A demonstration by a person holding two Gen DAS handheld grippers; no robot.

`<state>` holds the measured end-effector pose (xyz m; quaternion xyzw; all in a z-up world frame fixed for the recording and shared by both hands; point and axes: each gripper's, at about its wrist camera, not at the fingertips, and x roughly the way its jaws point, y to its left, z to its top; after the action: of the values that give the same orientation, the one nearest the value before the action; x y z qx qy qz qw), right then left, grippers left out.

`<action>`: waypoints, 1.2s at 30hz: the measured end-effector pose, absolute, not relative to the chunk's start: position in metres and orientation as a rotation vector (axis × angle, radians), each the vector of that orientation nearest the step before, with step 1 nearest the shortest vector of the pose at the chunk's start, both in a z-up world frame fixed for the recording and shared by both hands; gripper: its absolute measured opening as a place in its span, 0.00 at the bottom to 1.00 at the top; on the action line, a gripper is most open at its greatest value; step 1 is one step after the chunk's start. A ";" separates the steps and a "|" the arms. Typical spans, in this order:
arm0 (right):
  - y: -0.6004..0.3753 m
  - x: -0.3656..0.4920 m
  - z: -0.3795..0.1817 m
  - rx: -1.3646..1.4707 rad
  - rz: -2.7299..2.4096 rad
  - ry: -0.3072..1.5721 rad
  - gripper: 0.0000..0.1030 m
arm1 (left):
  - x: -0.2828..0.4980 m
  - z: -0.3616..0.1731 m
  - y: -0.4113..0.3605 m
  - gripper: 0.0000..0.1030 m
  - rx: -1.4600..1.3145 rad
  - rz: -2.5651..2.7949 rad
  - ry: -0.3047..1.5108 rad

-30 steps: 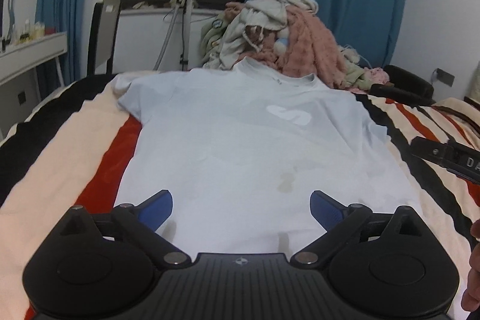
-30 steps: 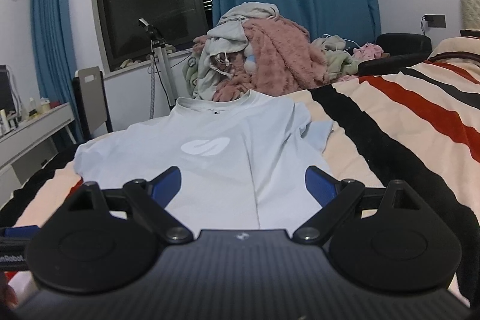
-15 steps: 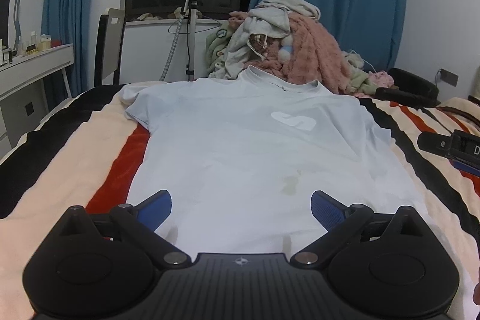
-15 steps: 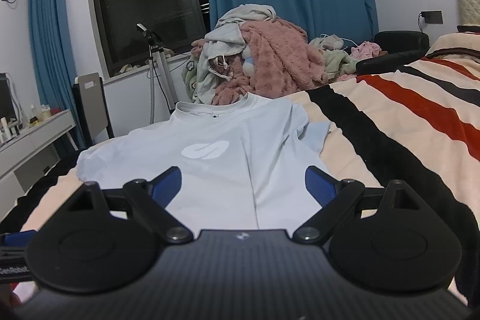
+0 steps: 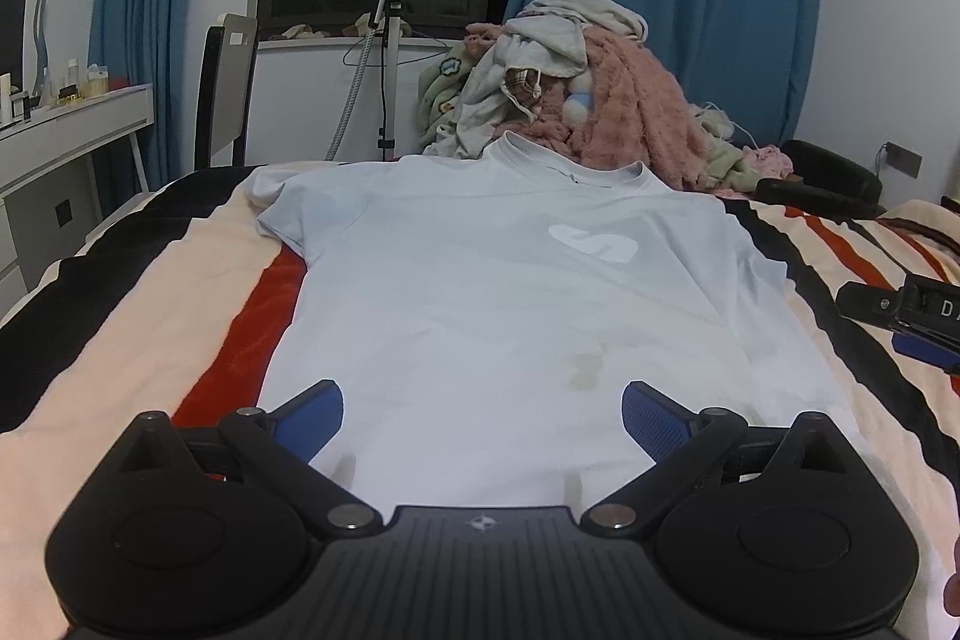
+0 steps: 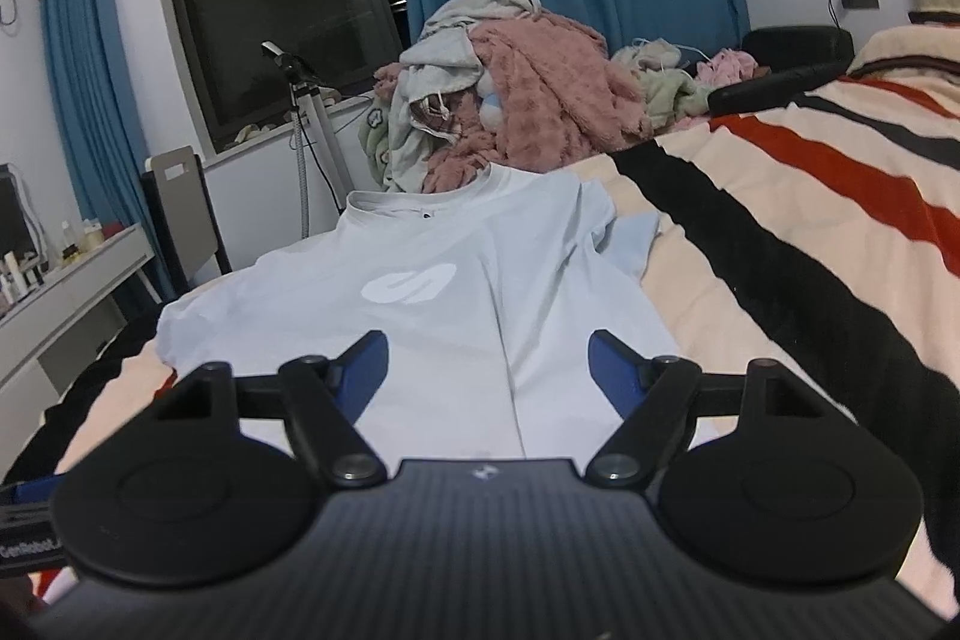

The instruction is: Fold clothes

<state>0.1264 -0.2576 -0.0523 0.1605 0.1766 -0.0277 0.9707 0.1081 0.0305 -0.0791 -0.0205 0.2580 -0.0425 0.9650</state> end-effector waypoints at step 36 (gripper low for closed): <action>-0.459 0.292 -0.170 1.178 -0.153 0.383 0.43 | 0.132 -0.097 0.026 0.98 -0.071 -0.147 0.563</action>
<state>0.2925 -0.4591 -0.1702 0.5514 0.1793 -0.0714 0.8116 0.1317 0.0256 -0.0974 -0.0350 0.2773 -0.0726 0.9574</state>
